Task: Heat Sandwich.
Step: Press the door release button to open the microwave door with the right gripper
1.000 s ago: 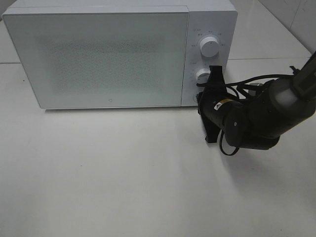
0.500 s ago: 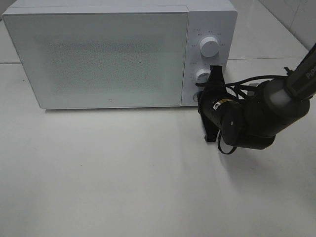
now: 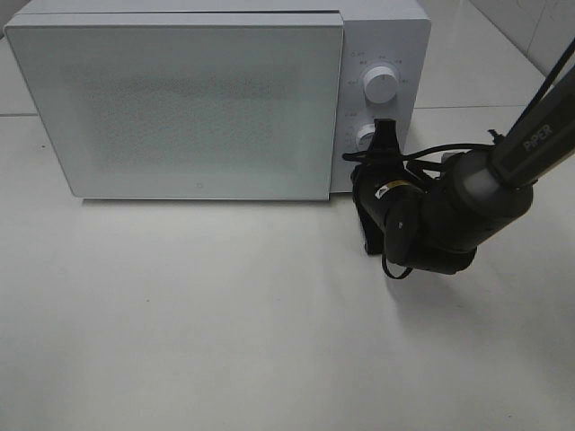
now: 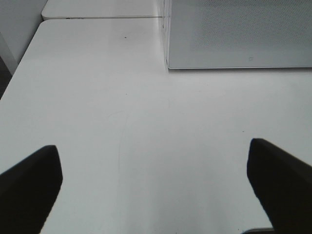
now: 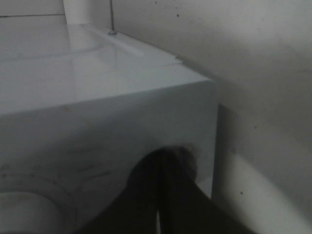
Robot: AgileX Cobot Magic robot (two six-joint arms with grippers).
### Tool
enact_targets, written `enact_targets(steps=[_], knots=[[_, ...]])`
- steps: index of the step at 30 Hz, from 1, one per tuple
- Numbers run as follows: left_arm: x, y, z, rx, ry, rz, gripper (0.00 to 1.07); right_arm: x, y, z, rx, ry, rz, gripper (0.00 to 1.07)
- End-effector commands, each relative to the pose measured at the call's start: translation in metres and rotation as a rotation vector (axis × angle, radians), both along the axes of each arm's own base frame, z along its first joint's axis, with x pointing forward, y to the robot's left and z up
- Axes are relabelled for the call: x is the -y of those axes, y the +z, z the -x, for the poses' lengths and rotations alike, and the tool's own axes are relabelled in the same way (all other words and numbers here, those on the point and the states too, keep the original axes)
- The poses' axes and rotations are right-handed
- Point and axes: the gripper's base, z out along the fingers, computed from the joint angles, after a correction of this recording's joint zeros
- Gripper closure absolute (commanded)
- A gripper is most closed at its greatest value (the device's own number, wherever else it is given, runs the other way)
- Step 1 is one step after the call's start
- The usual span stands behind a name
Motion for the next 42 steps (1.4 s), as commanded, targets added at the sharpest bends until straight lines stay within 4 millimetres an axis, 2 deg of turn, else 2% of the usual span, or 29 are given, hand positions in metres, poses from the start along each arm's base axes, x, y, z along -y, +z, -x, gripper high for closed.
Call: enact_targets(steps=[1, 25, 42], knots=[[0.0, -0.001, 0.003, 0.024, 0.004, 0.003, 0.09, -0.002, 0.041, -0.033, 0.325, -0.024, -0.003, 1.07], [0.0, -0.001, 0.003, 0.024, 0.004, 0.003, 0.09, -0.007, 0.028, -0.031, 0.146, 0.04, 0.028, 1.07], [0.0, -0.001, 0.003, 0.024, 0.004, 0.003, 0.09, -0.004, 0.035, -0.004, -0.093, 0.143, 0.094, 1.07]])
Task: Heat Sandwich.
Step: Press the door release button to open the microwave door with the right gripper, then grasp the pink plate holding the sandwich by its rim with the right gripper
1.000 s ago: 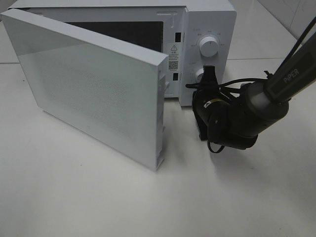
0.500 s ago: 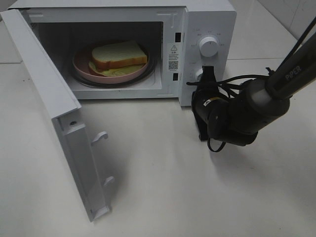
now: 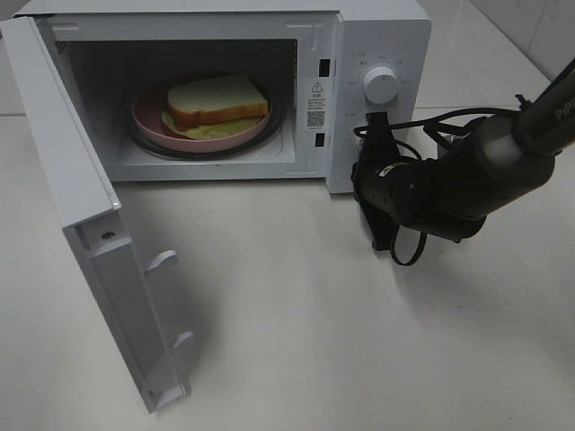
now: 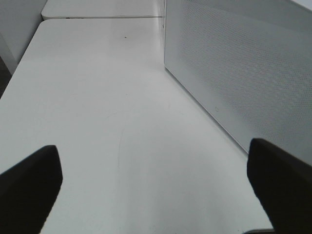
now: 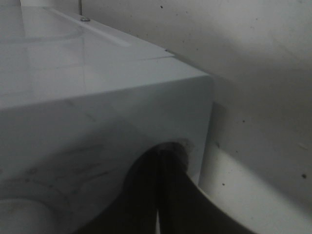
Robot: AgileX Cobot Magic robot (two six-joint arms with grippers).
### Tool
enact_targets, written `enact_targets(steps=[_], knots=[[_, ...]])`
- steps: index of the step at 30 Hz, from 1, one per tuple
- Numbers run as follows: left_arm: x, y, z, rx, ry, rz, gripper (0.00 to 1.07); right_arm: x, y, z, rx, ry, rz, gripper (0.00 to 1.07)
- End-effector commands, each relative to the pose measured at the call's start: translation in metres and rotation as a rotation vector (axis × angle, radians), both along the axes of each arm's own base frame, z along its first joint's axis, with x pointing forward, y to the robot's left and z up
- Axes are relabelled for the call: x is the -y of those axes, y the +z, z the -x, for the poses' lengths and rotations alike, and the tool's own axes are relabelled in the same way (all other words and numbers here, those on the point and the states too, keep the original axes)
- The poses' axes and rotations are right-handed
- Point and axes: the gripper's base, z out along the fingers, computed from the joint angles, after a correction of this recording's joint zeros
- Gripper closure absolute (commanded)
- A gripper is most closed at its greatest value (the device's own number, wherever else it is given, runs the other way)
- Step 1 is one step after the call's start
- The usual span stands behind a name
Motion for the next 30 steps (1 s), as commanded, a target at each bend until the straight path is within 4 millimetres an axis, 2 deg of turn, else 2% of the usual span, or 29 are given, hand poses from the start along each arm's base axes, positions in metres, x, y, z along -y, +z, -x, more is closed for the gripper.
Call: enact_targets(steps=[1, 6, 9, 13, 21, 24, 30], knots=[[0.0, -0.001, 0.003, 0.024, 0.003, 0.002, 0.09, 0.0, 0.017, 0.004, 0.048, 0.064, 0.034, 1.07], [0.0, -0.001, 0.003, 0.024, 0.003, 0.002, 0.09, 0.003, 0.015, 0.017, -0.029, 0.096, 0.048, 1.07], [0.0, -0.001, 0.003, 0.024, 0.003, 0.002, 0.09, 0.002, 0.009, 0.033, -0.105, 0.14, 0.065, 1.06], [0.0, -0.001, 0.003, 0.024, 0.003, 0.002, 0.09, 0.007, 0.009, 0.042, -0.12, 0.149, 0.076, 1.06], [0.0, -0.001, 0.003, 0.023, 0.003, 0.002, 0.09, 0.008, 0.033, 0.057, -0.099, 0.268, 0.157, 1.06], [0.0, -0.001, 0.003, 0.023, 0.003, 0.002, 0.09, 0.006, 0.048, 0.063, -0.103, 0.391, 0.227, 1.06], [0.0, -0.001, 0.003, 0.023, 0.003, 0.002, 0.09, 0.004, 0.061, 0.073, -0.12, 0.567, 0.345, 1.05]])
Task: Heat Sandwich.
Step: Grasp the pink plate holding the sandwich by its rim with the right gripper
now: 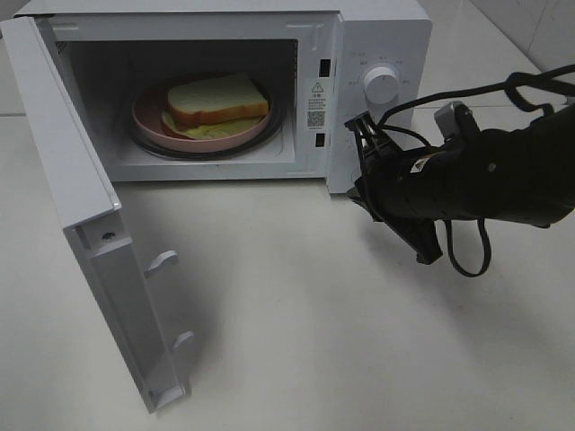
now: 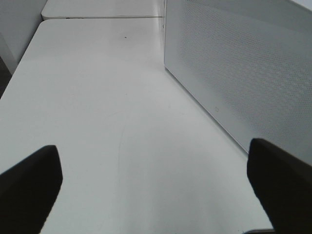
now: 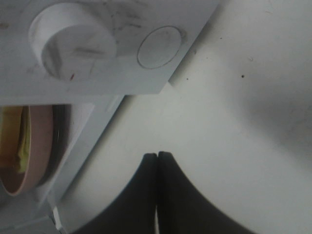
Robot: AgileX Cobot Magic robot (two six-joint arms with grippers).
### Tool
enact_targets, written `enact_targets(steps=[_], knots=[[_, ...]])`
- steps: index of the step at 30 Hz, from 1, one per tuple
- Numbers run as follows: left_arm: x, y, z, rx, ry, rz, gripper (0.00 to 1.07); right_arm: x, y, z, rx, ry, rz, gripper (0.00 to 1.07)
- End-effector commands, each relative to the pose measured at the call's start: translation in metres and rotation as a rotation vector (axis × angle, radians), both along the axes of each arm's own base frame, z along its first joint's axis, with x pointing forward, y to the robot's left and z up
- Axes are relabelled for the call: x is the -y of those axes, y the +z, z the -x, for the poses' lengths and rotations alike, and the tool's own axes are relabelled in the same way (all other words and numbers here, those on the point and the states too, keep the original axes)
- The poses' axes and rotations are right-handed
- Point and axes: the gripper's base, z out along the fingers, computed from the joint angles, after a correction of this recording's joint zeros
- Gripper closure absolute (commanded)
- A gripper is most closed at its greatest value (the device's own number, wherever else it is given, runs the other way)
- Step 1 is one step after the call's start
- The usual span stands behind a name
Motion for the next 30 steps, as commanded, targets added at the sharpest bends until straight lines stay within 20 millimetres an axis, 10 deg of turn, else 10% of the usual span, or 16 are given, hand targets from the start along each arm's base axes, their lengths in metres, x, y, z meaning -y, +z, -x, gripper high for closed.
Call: enact_targets(steps=[1, 30], knots=[[0.0, -0.001, 0.003, 0.023, 0.003, 0.002, 0.09, -0.002, 0.008, 0.01, -0.018, 0.158, 0.101, 1.05], [0.0, -0.001, 0.003, 0.022, 0.003, 0.002, 0.09, -0.006, 0.036, 0.041, 0.024, 1.662, 0.811, 0.99]])
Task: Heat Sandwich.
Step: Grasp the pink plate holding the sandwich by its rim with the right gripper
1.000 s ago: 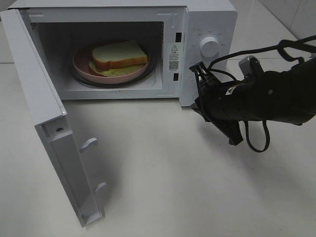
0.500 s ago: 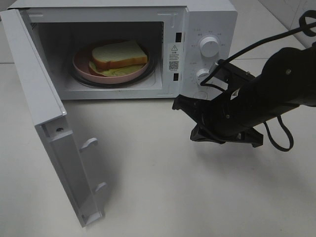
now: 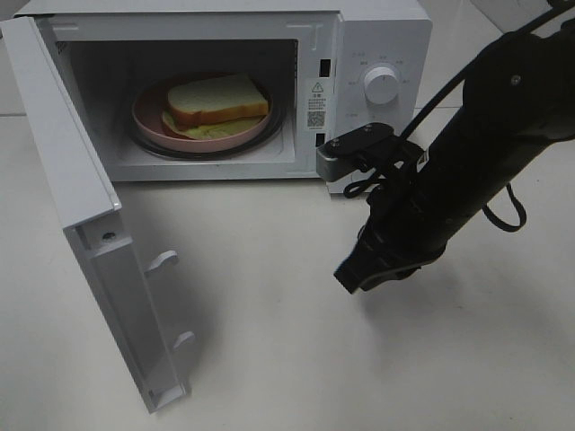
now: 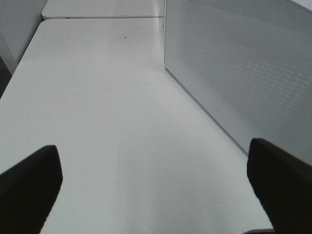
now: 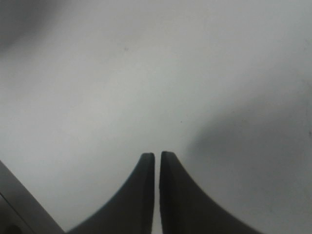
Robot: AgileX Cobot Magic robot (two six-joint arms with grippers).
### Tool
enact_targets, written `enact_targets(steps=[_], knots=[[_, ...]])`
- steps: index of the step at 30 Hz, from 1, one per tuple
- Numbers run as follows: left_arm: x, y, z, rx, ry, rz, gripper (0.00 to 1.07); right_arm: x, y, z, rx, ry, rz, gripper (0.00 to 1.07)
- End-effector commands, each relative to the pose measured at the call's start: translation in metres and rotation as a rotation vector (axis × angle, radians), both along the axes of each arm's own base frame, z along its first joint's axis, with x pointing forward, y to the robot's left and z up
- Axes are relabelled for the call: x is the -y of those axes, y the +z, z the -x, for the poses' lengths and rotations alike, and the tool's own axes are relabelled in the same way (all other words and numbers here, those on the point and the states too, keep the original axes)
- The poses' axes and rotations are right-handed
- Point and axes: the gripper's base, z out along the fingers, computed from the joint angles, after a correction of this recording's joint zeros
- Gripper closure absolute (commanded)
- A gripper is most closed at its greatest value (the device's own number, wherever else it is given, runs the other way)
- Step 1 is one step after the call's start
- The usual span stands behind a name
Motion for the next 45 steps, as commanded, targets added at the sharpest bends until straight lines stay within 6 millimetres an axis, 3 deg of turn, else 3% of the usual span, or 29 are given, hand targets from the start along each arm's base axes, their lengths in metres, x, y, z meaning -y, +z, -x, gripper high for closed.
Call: enact_targets(steps=[1, 4, 15, 17, 18, 20, 22, 23, 29, 31, 38, 45], knots=[[0.0, -0.001, 0.003, 0.022, 0.003, 0.002, 0.09, 0.002, 0.004, 0.002, 0.028, 0.2, 0.054, 0.99], [0.0, -0.001, 0.003, 0.022, 0.003, 0.002, 0.09, 0.003, 0.004, 0.004, 0.071, 0.434, 0.091, 0.98], [0.0, -0.001, 0.003, 0.022, 0.003, 0.002, 0.09, 0.004, 0.004, 0.003, 0.218, 0.955, 0.152, 0.91], [0.0, -0.001, 0.003, 0.022, 0.003, 0.002, 0.09, 0.004, 0.004, 0.002, 0.227, 0.963, 0.156, 0.85], [0.0, -0.001, 0.003, 0.022, 0.003, 0.002, 0.09, 0.003, 0.004, 0.001, 0.244, 0.95, 0.16, 0.75], [0.0, -0.001, 0.003, 0.022, 0.003, 0.002, 0.09, 0.003, 0.004, 0.0, 0.25, 0.944, 0.16, 0.7], [0.0, -0.001, 0.003, 0.022, 0.003, 0.002, 0.09, 0.002, 0.005, -0.002, 0.271, 0.923, 0.161, 0.5], [0.0, -0.001, 0.003, 0.022, 0.003, 0.002, 0.09, 0.002, 0.005, -0.002, 0.271, 0.923, 0.161, 0.5], [0.0, -0.001, 0.003, 0.022, 0.003, 0.002, 0.09, 0.002, 0.005, -0.004, 0.269, 0.835, 0.156, 0.14], [0.0, -0.001, 0.003, 0.022, 0.003, 0.002, 0.09, 0.004, 0.005, -0.004, 0.264, 0.848, 0.18, 0.1], [0.0, -0.001, 0.003, 0.022, 0.003, 0.002, 0.09, 0.002, 0.009, -0.007, 0.291, 0.899, 0.229, 0.12], [0.0, -0.001, 0.003, 0.022, 0.003, 0.002, 0.09, -0.014, 0.037, -0.023, 0.41, 0.963, 0.301, 0.14]])
